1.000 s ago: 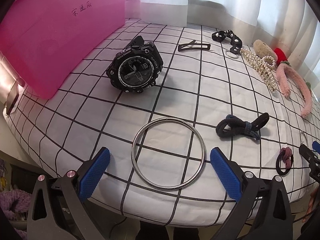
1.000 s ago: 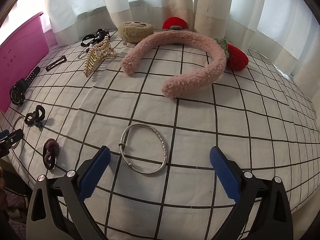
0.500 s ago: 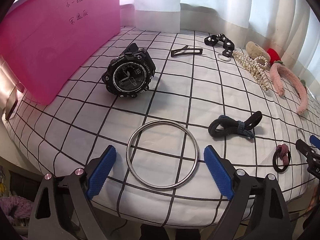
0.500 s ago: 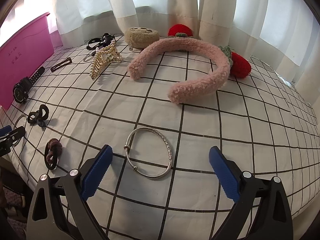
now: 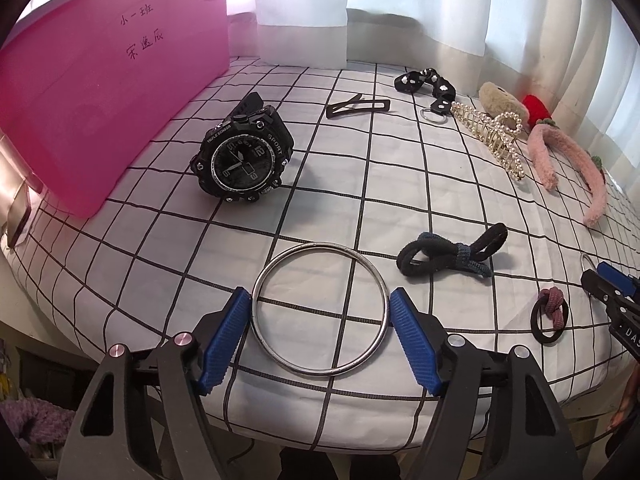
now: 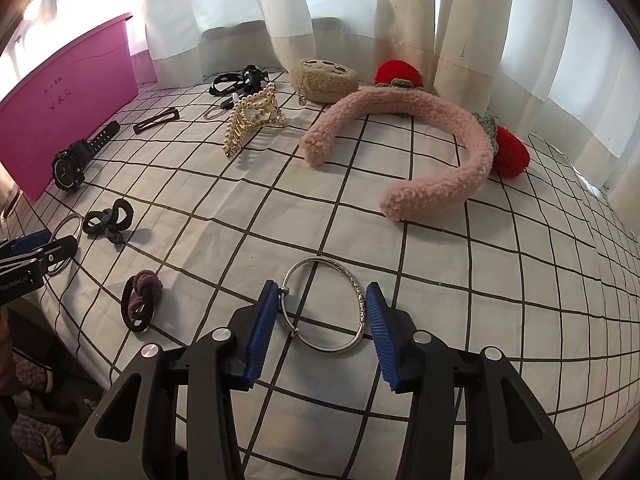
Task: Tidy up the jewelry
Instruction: 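Carry the silver ring in the left tool into the pink tub and release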
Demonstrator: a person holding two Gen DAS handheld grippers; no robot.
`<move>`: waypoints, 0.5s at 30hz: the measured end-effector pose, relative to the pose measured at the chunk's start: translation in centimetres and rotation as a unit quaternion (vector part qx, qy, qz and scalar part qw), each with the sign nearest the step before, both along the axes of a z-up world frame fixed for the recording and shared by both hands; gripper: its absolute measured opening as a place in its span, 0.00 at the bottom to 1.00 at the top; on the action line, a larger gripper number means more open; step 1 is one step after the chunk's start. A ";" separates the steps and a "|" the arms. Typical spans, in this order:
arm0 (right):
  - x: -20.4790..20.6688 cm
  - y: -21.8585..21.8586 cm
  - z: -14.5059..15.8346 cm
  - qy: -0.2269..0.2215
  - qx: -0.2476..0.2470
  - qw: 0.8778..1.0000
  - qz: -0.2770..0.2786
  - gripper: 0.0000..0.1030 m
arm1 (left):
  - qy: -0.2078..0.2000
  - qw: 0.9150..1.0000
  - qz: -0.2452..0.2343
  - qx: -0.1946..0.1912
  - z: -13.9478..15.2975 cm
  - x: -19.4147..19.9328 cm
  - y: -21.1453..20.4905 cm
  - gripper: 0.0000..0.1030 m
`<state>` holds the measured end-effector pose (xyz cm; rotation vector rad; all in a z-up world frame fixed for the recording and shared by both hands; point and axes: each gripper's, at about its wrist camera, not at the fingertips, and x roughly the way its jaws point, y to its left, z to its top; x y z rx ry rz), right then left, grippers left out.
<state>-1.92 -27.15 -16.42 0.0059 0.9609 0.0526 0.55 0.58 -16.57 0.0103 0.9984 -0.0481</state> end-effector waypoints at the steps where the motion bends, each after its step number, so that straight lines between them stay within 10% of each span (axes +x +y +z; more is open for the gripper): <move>1: 0.0 -0.2 0.1 0.000 0.006 1.000 -0.003 0.42 | -0.001 1.000 0.001 -0.001 0.2 0.0 0.0 0.68; 15: -0.1 -1.0 4.9 -0.027 0.038 0.999 0.008 0.42 | -0.037 0.999 0.007 -0.027 5.4 -0.7 -0.8 0.68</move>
